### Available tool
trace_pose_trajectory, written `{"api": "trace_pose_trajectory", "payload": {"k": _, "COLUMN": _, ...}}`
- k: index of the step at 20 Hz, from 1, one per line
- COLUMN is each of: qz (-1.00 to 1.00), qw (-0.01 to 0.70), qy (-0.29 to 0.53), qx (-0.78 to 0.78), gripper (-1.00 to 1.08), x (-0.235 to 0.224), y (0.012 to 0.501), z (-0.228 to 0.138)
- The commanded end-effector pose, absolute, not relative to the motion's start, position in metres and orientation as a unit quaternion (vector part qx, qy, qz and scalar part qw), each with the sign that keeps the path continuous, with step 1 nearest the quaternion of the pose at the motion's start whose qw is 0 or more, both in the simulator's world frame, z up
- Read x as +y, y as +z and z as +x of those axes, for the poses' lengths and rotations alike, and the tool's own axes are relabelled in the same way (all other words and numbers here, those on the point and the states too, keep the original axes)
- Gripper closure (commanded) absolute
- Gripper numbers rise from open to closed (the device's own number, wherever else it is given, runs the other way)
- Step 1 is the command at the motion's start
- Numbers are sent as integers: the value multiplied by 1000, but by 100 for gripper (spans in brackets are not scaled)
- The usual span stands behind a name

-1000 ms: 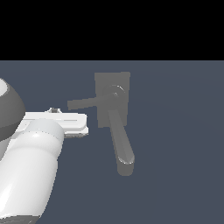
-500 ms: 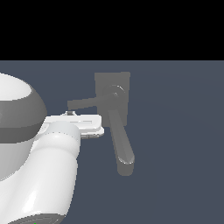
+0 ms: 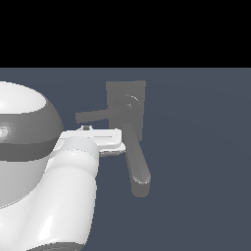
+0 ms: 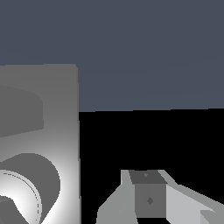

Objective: Turn on the faucet by rotating a designated handle.

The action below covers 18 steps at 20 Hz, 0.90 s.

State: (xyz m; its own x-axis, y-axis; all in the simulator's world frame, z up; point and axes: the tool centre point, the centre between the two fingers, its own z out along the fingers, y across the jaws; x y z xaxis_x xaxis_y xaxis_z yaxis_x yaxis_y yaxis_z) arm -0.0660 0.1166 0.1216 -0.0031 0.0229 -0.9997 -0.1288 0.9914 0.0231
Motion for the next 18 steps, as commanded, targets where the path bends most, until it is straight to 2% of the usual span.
{"api": "trace_pose_trajectory", "payload": {"k": 1, "qz": -37, "qw": 705, "qy": 54, "qx": 706, "gripper": 108, "x": 117, "y": 128, "z": -66}}
{"api": "trace_pose_trajectory", "payload": {"k": 18, "qz": -37, "qw": 705, "qy": 54, "qx": 706, "gripper": 108, "x": 122, "y": 184, "z": -67}}
